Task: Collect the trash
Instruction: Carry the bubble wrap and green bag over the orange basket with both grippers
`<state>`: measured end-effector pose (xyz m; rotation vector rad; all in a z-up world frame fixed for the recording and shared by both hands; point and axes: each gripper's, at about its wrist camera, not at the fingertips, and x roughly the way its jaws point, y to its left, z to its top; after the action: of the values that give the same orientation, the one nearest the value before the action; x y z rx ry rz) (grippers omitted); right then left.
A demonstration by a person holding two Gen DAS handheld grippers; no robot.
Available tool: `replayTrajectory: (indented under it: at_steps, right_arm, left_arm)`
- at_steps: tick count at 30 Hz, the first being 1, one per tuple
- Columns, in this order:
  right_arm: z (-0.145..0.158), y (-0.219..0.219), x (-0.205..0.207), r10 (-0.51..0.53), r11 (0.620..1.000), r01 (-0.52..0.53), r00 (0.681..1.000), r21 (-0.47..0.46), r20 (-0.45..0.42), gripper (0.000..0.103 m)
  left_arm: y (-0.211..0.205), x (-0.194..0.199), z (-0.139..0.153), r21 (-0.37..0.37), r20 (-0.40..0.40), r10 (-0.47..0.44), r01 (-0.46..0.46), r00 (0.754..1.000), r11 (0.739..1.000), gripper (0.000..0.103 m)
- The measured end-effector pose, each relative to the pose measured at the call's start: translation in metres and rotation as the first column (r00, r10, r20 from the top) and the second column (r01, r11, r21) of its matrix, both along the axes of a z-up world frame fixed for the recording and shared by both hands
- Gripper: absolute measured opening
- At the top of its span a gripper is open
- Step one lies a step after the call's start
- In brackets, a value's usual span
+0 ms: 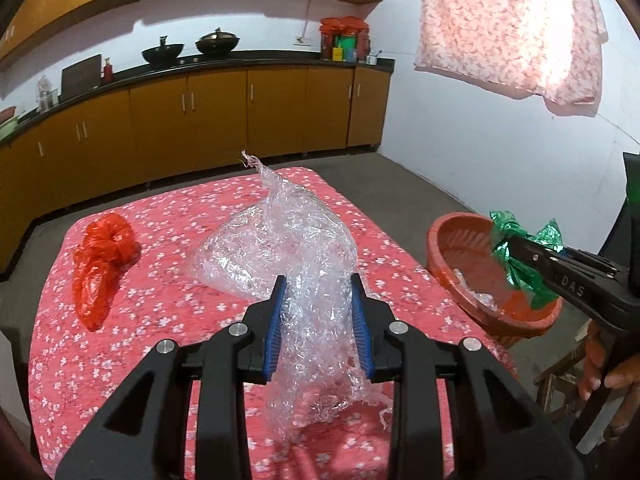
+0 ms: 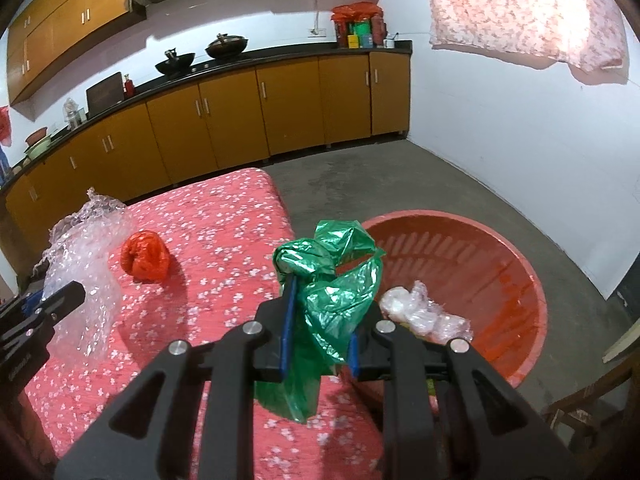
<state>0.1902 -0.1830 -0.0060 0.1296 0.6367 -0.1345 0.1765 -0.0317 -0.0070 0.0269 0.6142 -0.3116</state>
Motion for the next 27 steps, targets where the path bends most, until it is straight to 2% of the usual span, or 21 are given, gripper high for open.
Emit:
replayTrajectory:
  at_steps: [27]
  right_arm:
    - [-0.017,-0.09,-0.015,-0.169,0.985,0.169,0.986,0.023,-0.016,0.022]
  left_arm:
    - [-0.107,0.007,-0.007,0.032,-0.018,-0.174,0.174,0.985,0.984,0.031]
